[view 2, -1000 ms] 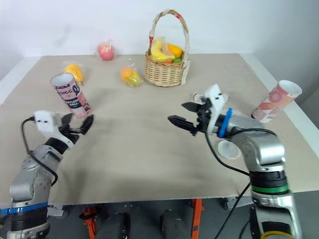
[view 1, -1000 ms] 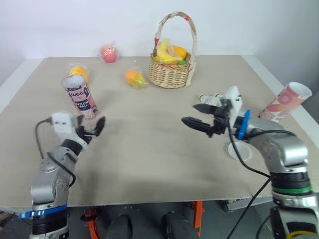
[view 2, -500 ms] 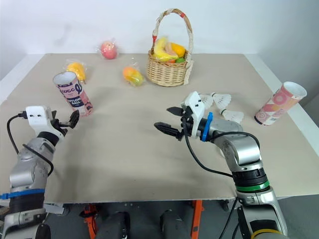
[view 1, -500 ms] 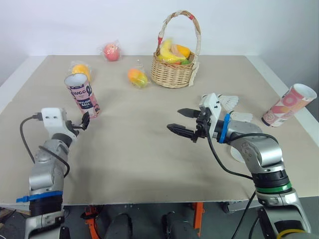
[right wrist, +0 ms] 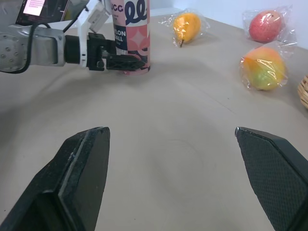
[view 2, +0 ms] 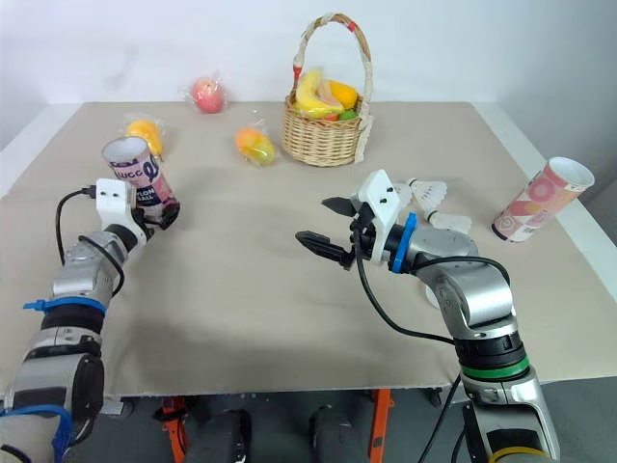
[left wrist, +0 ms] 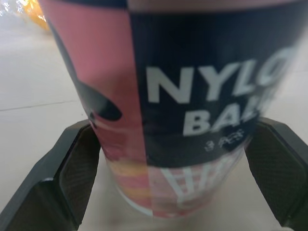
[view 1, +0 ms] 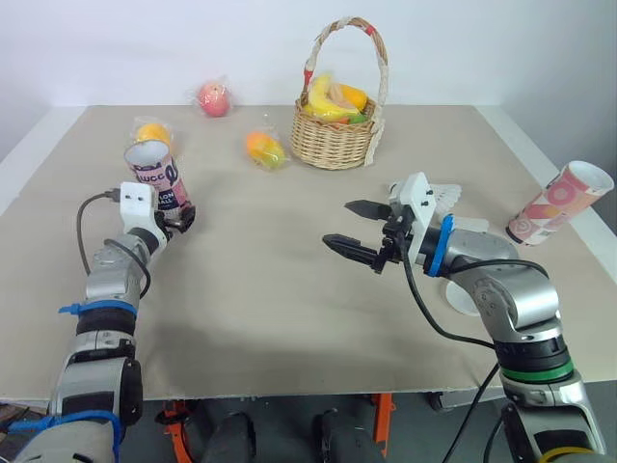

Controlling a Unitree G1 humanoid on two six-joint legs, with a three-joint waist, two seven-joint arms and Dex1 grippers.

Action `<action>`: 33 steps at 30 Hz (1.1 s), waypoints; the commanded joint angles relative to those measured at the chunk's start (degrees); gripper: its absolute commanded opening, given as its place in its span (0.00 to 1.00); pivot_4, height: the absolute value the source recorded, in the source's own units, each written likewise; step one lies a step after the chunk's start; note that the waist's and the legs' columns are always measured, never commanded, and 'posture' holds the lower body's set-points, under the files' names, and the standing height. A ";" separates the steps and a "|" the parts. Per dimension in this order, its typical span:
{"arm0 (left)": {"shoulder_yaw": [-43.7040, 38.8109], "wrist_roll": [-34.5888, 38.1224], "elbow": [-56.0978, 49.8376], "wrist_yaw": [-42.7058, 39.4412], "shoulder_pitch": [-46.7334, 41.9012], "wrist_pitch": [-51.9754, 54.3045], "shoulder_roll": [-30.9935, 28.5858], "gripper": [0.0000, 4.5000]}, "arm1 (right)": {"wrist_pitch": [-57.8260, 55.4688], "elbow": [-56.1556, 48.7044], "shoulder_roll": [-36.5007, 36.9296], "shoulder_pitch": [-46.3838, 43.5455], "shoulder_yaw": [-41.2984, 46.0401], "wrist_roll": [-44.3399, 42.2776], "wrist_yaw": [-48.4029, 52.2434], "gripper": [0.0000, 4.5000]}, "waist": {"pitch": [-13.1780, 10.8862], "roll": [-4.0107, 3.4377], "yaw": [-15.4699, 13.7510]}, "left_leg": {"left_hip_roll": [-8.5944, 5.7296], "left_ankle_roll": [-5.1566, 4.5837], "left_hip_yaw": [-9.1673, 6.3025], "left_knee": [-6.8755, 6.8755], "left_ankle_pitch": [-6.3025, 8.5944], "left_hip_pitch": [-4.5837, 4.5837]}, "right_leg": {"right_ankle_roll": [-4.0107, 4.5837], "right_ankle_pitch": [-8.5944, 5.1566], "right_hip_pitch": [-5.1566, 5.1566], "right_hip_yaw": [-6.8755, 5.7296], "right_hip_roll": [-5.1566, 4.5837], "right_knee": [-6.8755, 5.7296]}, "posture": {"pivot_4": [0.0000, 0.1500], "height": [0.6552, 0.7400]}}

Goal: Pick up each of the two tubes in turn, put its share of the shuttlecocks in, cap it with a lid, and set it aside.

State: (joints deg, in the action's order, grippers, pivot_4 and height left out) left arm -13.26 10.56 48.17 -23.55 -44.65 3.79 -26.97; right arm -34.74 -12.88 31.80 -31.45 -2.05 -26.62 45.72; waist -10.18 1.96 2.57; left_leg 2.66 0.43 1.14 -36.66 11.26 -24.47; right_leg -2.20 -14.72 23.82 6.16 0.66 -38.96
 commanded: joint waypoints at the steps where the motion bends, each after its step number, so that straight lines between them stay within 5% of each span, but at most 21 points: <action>1: 0.45 -1.79 6.46 -0.75 -4.82 -4.34 -1.98 1.00 | 0.41 -2.76 0.81 -0.16 1.75 -0.31 -0.51 0.99 | 0.00 0.00 -0.02 | 0.00 0.00 -0.03 -0.02 -0.01 -0.11 | 0.01 0.01 0.09 -0.03 0.01 -0.02 | 1.00 1.00; 5: 0.60 -2.55 12.17 -1.01 -7.51 -7.13 -1.88 1.00 | 0.29 -2.85 1.05 -0.05 1.88 -0.32 -0.82 0.99 | 0.00 0.00 -0.04 | -0.01 0.02 -0.03 -0.04 -0.02 -0.29 | 0.02 0.02 0.25 -0.03 -0.01 -0.03 | 1.00 1.00; 10: 0.67 -2.47 14.36 -0.85 -8.50 -9.74 -1.65 0.72 | 0.09 -3.00 1.32 0.26 1.94 -0.51 -1.14 1.00 | 0.00 0.00 -0.08 | -0.01 0.03 -0.11 -0.07 -0.02 -0.55 | 0.04 0.04 0.50 -0.12 -0.01 -0.06 | 1.00 1.00; 19: 0.97 -2.79 10.06 -2.05 -7.62 -11.30 -3.90 0.72 | -0.60 -3.31 2.55 0.68 2.83 -0.82 -1.22 1.00 | 0.00 0.00 -0.07 | -0.01 0.05 -0.17 -0.11 -0.04 -0.60 | 0.05 0.05 0.50 -0.18 0.00 -0.07 | 1.00 1.00; 27: 9.65 -4.78 -11.86 -23.03 -3.93 -6.27 -13.21 0.72 | -3.78 0.19 2.89 2.46 6.68 2.57 -9.60 1.00 | 0.00 0.00 -0.05 | 0.00 0.27 -0.18 -0.08 -0.16 -0.61 | 0.07 0.07 0.51 -0.21 -0.03 -0.08 | 1.00 1.00; 33: 15.73 -2.67 -27.56 -46.68 1.44 -5.96 -25.39 0.72 | -7.87 4.55 -2.20 1.76 8.50 6.65 -22.55 1.00 | 0.00 -0.02 0.43 | 0.08 0.30 -0.15 -0.01 -0.20 -0.55 | 0.16 0.09 0.55 -0.18 0.04 -0.13 | 1.00 1.00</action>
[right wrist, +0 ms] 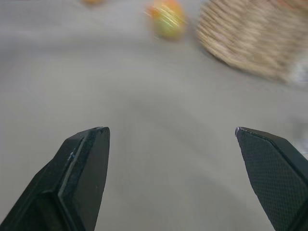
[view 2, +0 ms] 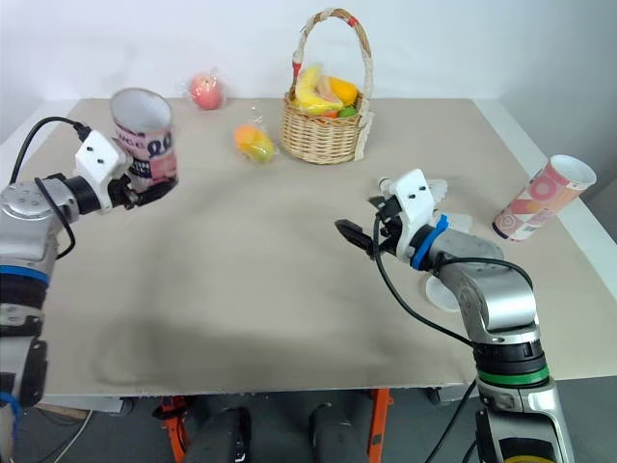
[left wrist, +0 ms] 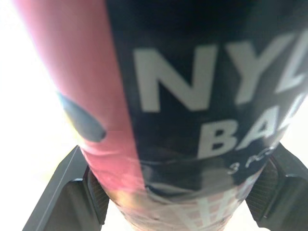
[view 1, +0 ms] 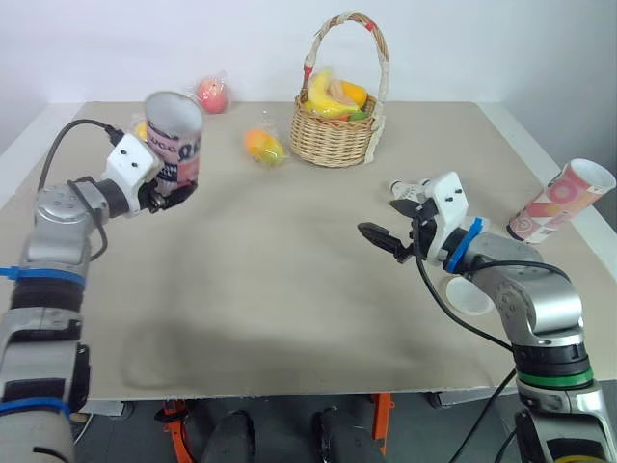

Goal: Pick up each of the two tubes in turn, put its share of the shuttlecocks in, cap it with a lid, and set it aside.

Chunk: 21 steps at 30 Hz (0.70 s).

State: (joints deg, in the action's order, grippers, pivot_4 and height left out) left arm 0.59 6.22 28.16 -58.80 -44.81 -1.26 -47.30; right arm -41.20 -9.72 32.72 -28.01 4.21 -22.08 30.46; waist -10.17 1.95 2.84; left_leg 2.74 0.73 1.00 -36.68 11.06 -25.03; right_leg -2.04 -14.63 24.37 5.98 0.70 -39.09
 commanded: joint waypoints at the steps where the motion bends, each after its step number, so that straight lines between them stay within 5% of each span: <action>1: 2.40 2.16 -9.06 -14.24 2.28 -1.42 -6.31 0.72 | -1.80 1.95 -4.31 -2.09 2.18 2.64 -8.93 1.00 | 0.00 0.00 0.20 | 0.02 0.00 0.01 0.02 -0.02 0.01 | 0.02 0.01 0.03 0.01 0.03 -0.02 | 1.00 1.00; 7: 4.66 1.91 -12.21 -22.63 4.86 -4.51 -8.83 0.72 | 0.70 10.71 -10.89 -7.77 1.42 7.42 -16.52 1.00 | -0.02 -0.04 0.05 | 0.02 -0.15 0.02 0.00 -0.14 0.00 | 0.07 0.05 0.07 0.01 0.04 -0.06 | 1.00 1.00; 21: 7.47 3.03 -24.24 -30.14 10.70 10.15 -12.50 0.72 | 18.82 45.14 -12.82 -22.70 0.40 15.82 -18.91 1.00 | -0.03 -0.05 0.66 | 0.02 -0.21 0.02 0.09 -0.17 -0.06 | 0.07 0.04 0.17 0.02 0.06 -0.05 | 1.00 1.00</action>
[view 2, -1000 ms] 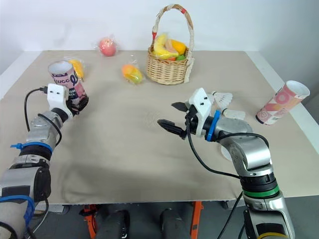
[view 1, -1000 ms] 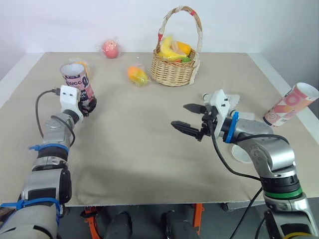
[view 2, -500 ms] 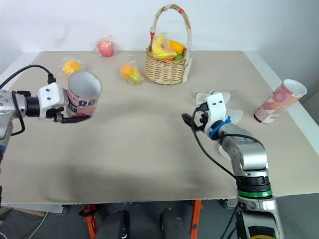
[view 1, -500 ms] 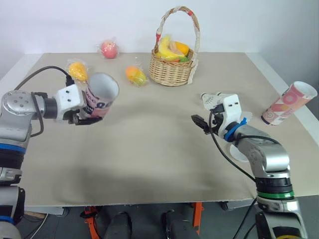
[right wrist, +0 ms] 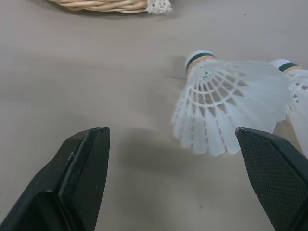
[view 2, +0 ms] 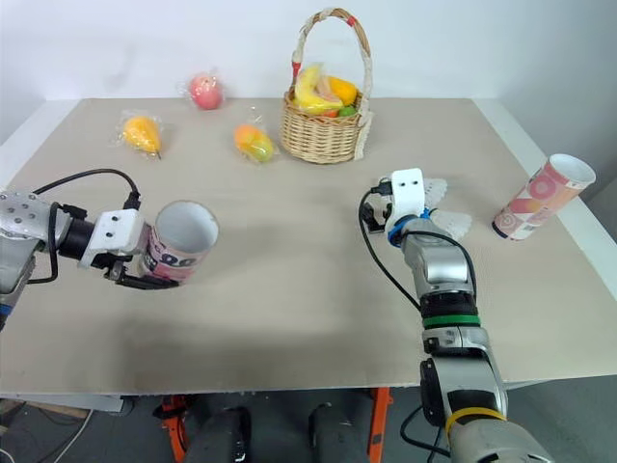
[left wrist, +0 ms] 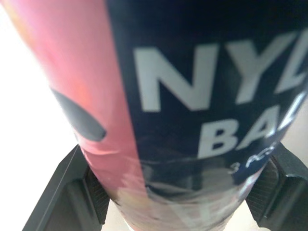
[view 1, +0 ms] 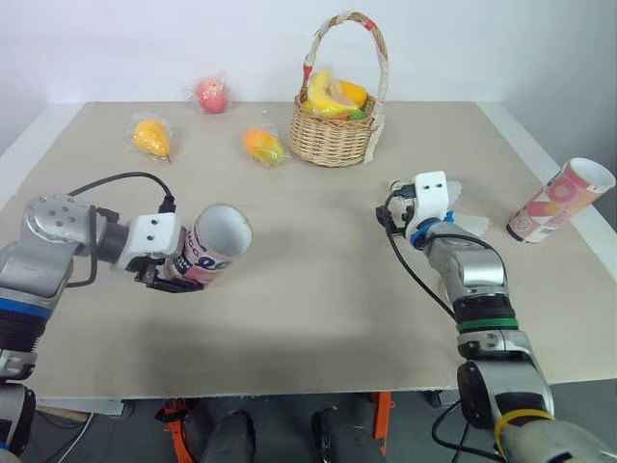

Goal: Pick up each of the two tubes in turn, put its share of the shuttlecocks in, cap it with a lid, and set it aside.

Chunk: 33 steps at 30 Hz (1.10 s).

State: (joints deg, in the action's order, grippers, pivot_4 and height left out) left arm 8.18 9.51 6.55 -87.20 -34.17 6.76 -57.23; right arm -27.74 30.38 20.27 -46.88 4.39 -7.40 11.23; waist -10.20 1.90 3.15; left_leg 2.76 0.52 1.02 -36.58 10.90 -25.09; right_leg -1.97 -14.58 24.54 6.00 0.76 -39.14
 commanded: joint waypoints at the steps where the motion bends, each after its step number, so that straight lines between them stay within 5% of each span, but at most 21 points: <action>1: 0.21 -0.73 -2.78 -2.12 0.29 2.17 -3.20 0.72 | 6.89 7.71 -0.65 -4.94 0.28 1.37 0.43 1.00 | 0.00 0.00 0.48 | 0.00 0.00 0.01 0.00 0.00 0.00 | 0.01 0.01 0.01 0.01 0.00 0.00 | 1.00 1.00; 8: 0.60 -2.61 -2.20 -2.52 2.15 0.63 -4.67 0.72 | 15.82 21.56 -1.36 -9.76 -0.65 4.75 0.12 1.00 | 0.00 0.00 1.32 | -0.01 0.00 0.01 0.00 0.00 0.00 | 0.01 0.01 -0.01 0.02 -0.02 0.00 | 1.00 1.00; 11: 0.55 -2.23 -3.07 -2.07 3.83 0.67 -3.97 0.71 | 18.97 25.46 -1.55 -10.76 -0.72 5.72 -0.29 0.83 | 0.00 0.00 1.40 | 0.00 0.00 0.00 0.01 0.00 0.02 | 0.01 0.01 -0.01 0.02 -0.02 0.00 | 1.00 1.00; 19: 1.97 -2.79 -2.43 -1.16 7.13 -1.01 -2.17 0.71 | 22.86 27.44 -2.04 -11.40 -0.47 5.88 1.37 0.01 | 0.04 -0.07 1.34 | -0.05 0.00 0.00 -0.01 0.00 0.08 | -0.01 0.01 -0.13 0.01 -0.08 -0.01 | 1.00 1.00; 28: 4.77 -4.77 0.56 -2.93 7.38 -2.61 -0.81 0.71 | 23.34 9.31 -0.46 -5.94 -1.67 2.09 16.47 0.01 | 0.24 -0.43 1.19 | -0.06 0.00 0.02 0.00 0.00 0.19 | -0.04 0.00 -0.22 0.05 -0.08 -0.02 | 1.00 1.00; 33: 6.03 -5.75 2.85 -4.33 6.66 -3.67 -0.25 0.71 | 13.97 -20.83 7.75 1.57 -6.59 -7.95 39.50 0.01 | 0.35 -0.75 1.05 | -0.08 -0.01 0.01 -0.03 0.00 0.20 | -0.08 -0.02 -0.25 0.04 -0.09 -0.04 | 1.00 1.00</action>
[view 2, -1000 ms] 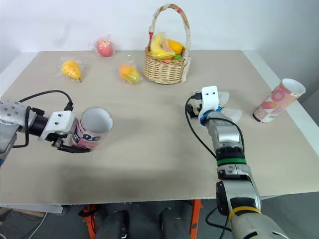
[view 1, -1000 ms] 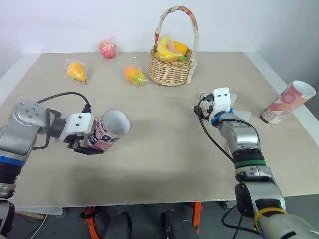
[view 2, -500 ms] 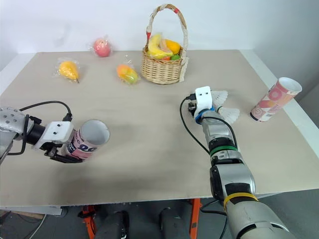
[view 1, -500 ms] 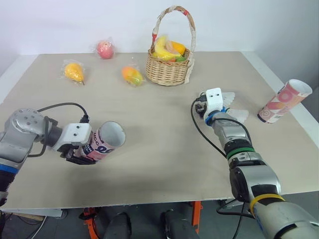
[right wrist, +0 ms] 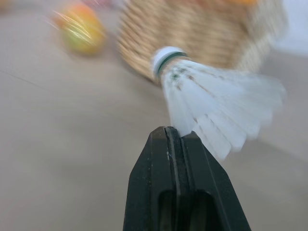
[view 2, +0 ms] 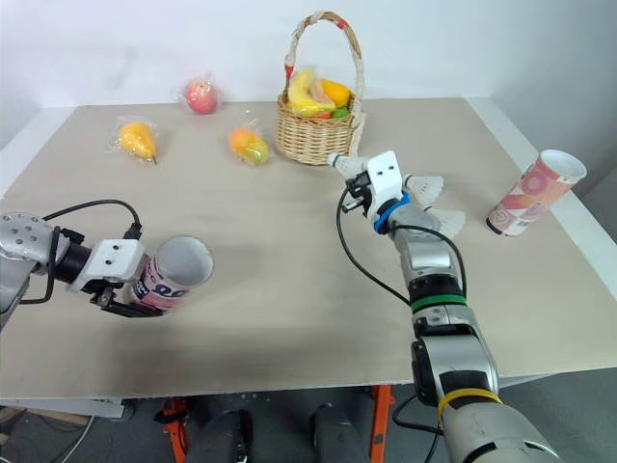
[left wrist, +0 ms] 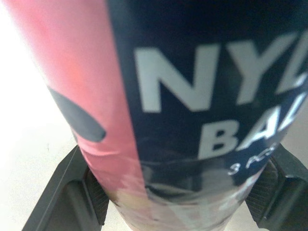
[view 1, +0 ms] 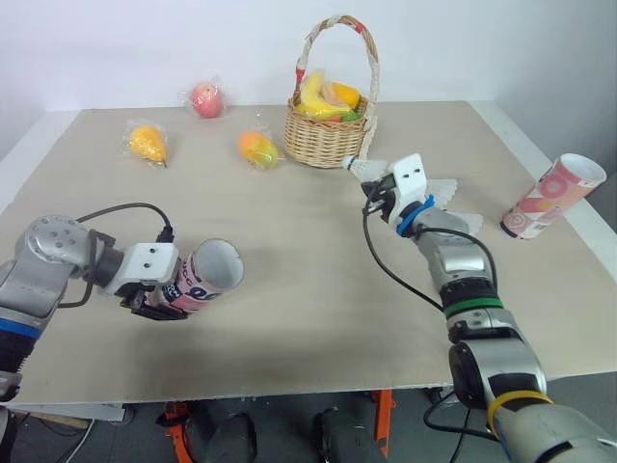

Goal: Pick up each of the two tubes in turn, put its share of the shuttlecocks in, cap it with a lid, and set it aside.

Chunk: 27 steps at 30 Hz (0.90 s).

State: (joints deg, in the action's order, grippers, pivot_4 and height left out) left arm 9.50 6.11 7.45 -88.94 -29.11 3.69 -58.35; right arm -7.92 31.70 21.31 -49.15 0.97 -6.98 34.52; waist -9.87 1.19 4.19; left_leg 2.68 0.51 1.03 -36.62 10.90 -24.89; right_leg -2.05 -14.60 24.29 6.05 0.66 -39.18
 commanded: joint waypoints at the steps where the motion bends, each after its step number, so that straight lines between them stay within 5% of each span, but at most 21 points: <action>1: 5.00 -2.76 2.72 -2.79 1.35 -1.10 1.02 0.71 | -7.74 -30.56 10.53 6.30 -5.30 -11.82 23.52 0.01 | 0.02 -0.13 -0.31 | 0.00 -0.01 0.02 0.00 0.01 0.05 | 0.00 0.00 -0.04 0.02 0.00 0.00 | 1.00 1.00; 5: 5.74 -3.41 5.02 -3.30 0.37 -2.33 1.75 0.71 | -11.68 -43.80 16.68 7.38 -8.66 -17.51 33.79 0.01 | 0.27 -0.62 -0.58 | -0.02 -0.35 0.03 0.00 0.22 0.17 | -0.02 -0.17 -0.17 0.01 -0.02 0.02 | 1.00 1.00; 9: 7.50 -3.84 7.66 -3.56 -1.39 -3.70 2.51 0.71 | -13.38 -48.49 16.82 2.83 -13.10 -17.85 38.18 0.01 | 0.27 -0.62 -0.09 | 0.14 -0.69 0.29 0.04 0.42 1.31 | -0.15 -0.56 -1.06 0.13 0.10 -0.02 | 1.00 1.00; 27: 9.93 -3.76 7.67 -3.56 -3.26 -0.54 3.99 0.71 | -11.89 -34.54 7.79 -11.19 -29.50 1.37 38.86 0.01 | 0.55 -0.77 -0.59 | 0.07 -0.71 0.60 0.04 0.42 1.46 | -0.24 -0.62 -1.06 0.33 -0.04 -0.08 | 1.00 1.00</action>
State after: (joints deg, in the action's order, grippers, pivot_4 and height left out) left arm 15.43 3.52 14.79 -91.68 -34.89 2.63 -55.64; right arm -20.10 -2.27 29.40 -58.53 -29.04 -6.12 73.41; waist -9.33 0.42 3.60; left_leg 2.76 -0.20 1.61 -36.57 11.32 -23.42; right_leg -2.28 -15.23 23.24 6.36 0.63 -39.26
